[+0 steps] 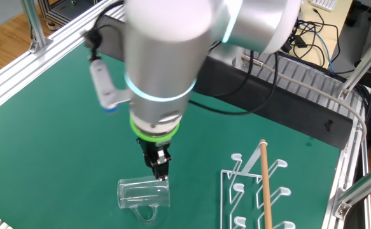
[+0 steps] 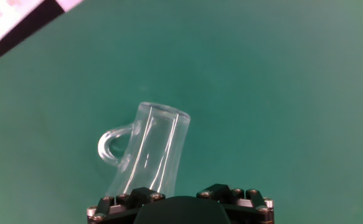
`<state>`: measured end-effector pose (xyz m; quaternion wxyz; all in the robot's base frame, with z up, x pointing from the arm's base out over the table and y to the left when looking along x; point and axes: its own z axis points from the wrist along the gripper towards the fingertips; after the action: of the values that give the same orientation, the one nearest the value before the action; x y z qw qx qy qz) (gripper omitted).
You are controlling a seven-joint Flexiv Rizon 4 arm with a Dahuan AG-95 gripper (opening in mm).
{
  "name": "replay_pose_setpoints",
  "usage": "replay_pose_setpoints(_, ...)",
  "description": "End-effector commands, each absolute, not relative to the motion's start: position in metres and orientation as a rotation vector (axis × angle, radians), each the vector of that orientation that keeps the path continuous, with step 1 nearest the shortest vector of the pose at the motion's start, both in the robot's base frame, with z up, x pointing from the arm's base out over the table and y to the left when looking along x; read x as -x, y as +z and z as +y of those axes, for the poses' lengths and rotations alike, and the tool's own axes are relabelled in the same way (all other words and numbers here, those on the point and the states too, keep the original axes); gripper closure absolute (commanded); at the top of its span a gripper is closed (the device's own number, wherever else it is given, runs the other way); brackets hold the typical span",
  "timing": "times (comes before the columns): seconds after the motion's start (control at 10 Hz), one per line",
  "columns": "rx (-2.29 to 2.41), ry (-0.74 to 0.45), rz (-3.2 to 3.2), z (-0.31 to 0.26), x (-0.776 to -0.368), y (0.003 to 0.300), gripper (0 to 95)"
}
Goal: Put the cup on the cup rack
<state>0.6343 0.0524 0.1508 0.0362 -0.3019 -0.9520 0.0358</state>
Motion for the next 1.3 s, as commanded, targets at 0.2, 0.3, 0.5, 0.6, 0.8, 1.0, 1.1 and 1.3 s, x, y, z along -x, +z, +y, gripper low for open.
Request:
replay_pose_setpoints(0.2, 0.884, -0.008, -2.968, 0.052, -0.633, 0.151, 19.0)
replay_pose_setpoints(0.3, 0.902, -0.007, -2.965, 0.052, -0.633, 0.151, 19.0)
replay_pose_setpoints(0.5, 0.909, -0.012, -2.964, 0.052, -0.633, 0.151, 38.0)
replay_pose_setpoints(0.6, 0.919, -0.013, -2.962, 0.052, -0.634, 0.15, 38.0)
replay_pose_setpoints(0.8, 0.978, -0.029, -2.96, 0.054, -0.636, 0.147, 38.0)
replay_pose_setpoints(1.0, 1.027, -0.038, -2.996, 0.062, -0.642, 0.139, 19.0)
replay_pose_setpoints(1.1, 1.035, -0.034, -2.994, 0.064, -0.646, 0.134, 19.0)
replay_pose_setpoints(1.3, 1.06, -0.027, -2.988, 0.064, -0.653, 0.128, 19.0)
